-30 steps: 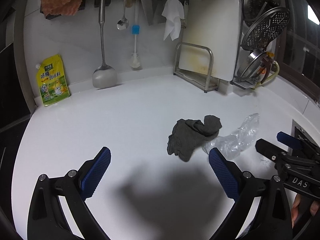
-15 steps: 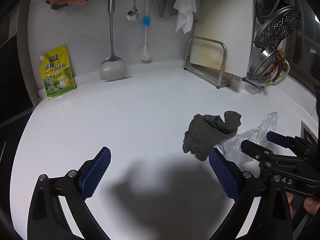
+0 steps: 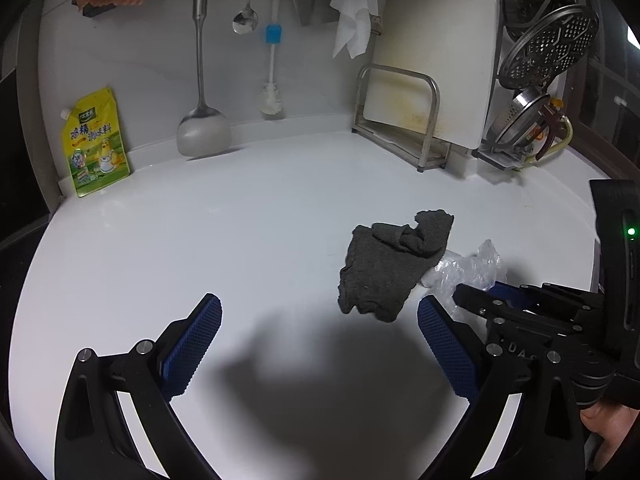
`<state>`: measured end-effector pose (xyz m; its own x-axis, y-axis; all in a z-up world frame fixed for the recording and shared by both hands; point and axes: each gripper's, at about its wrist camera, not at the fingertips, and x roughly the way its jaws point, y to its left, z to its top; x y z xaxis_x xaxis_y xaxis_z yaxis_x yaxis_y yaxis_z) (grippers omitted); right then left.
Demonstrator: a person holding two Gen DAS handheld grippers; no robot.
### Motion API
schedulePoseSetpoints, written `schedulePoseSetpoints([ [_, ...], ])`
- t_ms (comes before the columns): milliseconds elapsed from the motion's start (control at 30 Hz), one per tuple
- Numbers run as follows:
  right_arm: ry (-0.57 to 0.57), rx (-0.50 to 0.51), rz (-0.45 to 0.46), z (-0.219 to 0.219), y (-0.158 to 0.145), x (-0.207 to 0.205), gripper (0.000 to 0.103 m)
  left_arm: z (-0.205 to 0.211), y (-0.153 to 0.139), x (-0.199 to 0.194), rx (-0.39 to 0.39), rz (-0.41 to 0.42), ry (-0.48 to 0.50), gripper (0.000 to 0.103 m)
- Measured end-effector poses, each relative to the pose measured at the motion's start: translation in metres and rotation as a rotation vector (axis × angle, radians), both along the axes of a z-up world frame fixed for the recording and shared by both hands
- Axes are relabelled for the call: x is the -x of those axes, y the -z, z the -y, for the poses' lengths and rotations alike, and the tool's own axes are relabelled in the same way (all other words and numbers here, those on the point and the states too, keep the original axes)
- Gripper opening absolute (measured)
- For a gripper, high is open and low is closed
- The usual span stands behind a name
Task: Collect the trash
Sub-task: 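Grasp the clear plastic bag with the right tool while the left grasps the grey cloth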
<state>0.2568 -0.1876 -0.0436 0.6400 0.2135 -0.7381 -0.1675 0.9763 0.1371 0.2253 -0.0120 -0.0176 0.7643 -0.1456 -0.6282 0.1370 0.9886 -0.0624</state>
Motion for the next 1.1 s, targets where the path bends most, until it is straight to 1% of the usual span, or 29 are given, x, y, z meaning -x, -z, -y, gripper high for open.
schedulePoseSetpoints([
  [33, 0.002, -0.004, 0.002, 0.004, -0.001, 0.001, 0.016, 0.002, 0.000, -0.002, 0.006, -0.003, 0.002, 0.097],
  [100, 0.007, -0.011, 0.004, 0.012, -0.003, 0.001, 0.013, 0.009, 0.001, -0.006, 0.013, -0.009, 0.007, 0.097],
  [333, 0.056, -0.065, 0.040, 0.048, -0.007, 0.005, 0.010, 0.035, 0.013, -0.024, 0.026, -0.081, 0.042, 0.097],
  [433, 0.087, -0.085, 0.068, 0.062, -0.012, 0.007, 0.010, 0.045, 0.015, -0.030, 0.024, -0.085, 0.041, 0.097],
  [533, 0.109, -0.113, 0.074, 0.072, -0.013, 0.006, 0.010, 0.055, 0.017, -0.035, -0.004, -0.080, 0.036, 0.097],
  [633, 0.126, -0.121, 0.084, 0.080, -0.015, 0.008, 0.010, 0.065, 0.023, -0.044, -0.033, -0.099, 0.027, 0.097],
  [733, 0.137, -0.134, 0.093, 0.087, -0.017, 0.009, 0.010, 0.070, 0.023, -0.048, -0.029, -0.106, 0.025, 0.097],
  [800, 0.141, -0.142, 0.096, 0.090, -0.017, 0.010, 0.010, 0.074, 0.024, -0.053, -0.022, -0.112, 0.027, 0.097],
  [967, 0.143, -0.151, 0.100, 0.093, -0.017, 0.011, 0.010, 0.085, 0.026, -0.062, -0.032, -0.127, 0.023, 0.097],
  [1100, 0.142, -0.154, 0.102, 0.093, -0.018, 0.011, 0.010, 0.093, 0.027, -0.069, -0.057, -0.121, 0.020, 0.097],
])
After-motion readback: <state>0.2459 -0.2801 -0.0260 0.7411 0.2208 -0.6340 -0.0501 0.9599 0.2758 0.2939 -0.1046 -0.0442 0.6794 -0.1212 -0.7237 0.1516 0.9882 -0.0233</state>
